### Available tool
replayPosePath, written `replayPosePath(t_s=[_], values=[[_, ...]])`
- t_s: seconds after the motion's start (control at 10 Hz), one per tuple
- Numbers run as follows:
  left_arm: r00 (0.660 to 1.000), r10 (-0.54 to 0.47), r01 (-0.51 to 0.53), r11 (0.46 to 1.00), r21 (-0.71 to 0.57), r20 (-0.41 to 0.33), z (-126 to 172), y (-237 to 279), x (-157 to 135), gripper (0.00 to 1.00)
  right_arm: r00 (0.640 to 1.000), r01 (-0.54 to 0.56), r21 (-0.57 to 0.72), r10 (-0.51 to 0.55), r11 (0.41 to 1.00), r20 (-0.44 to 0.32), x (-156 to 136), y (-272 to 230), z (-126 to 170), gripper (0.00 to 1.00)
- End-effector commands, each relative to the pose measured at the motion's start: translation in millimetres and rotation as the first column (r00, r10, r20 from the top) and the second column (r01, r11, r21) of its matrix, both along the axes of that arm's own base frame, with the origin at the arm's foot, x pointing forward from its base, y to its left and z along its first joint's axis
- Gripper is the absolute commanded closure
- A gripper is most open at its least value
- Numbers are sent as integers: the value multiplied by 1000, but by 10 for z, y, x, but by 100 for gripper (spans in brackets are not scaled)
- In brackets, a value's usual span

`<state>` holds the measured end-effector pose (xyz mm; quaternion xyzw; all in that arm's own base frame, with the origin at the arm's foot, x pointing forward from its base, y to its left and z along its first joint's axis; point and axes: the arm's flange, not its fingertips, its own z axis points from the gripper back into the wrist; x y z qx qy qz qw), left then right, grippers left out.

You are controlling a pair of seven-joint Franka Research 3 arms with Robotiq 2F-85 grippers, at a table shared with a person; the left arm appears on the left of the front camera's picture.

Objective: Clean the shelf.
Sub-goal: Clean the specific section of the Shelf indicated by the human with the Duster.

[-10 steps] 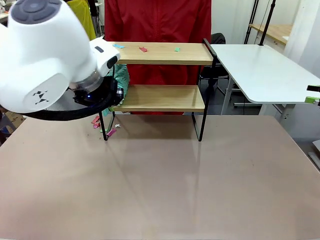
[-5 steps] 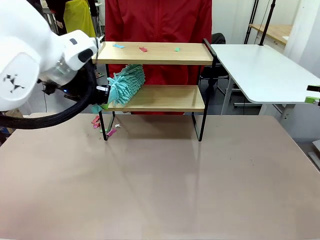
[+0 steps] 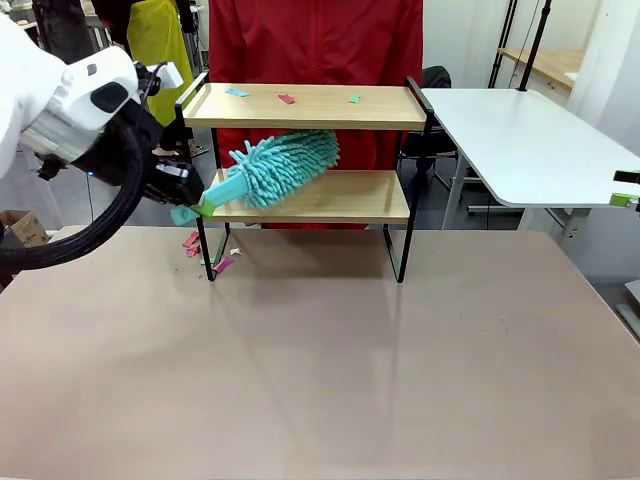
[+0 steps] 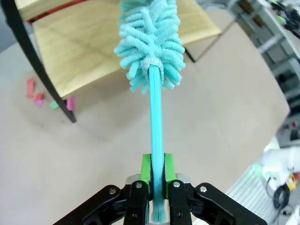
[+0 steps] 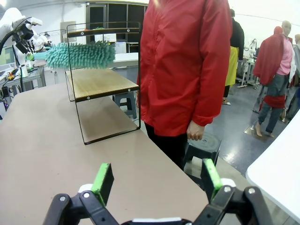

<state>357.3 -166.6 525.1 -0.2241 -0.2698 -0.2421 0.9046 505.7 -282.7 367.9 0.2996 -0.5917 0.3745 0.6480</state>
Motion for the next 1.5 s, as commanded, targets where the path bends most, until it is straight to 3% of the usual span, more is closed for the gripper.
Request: replayPosePath(t_s=[0.0,0.3,0.4,0.5,0.8,0.9,1.0,1.4], values=[[986,-168,168,986,1,-11,-57,221,19,86,1000,13,-17,-13,1000,-23,-1,34,62,0],[948,-292,286,956,67,127,-21,373,-137,86,1000,13,-17,-13,1000,-23,-1,34,62,0],[955,-252,239,966,98,157,-5,382,-154,86,1000,13,-17,-13,1000,-23,-1,34,62,0],[964,-259,256,964,68,52,-20,290,-74,86,1000,13,-17,-13,1000,-23,-1,34,62,0],[960,-269,262,961,91,79,0,345,-99,86,1000,13,-17,-13,1000,-23,-1,34,62,0],[938,-330,314,939,139,109,101,386,-93,86,1000,13,-17,-13,1000,-23,-1,34,62,0],[915,-393,382,916,120,94,183,534,-87,86,1000,13,-17,-13,1000,-23,-1,34,62,0],[809,-586,566,763,312,-35,641,1107,-55,86,1000,13,-17,-13,1000,-23,-1,34,62,0]])
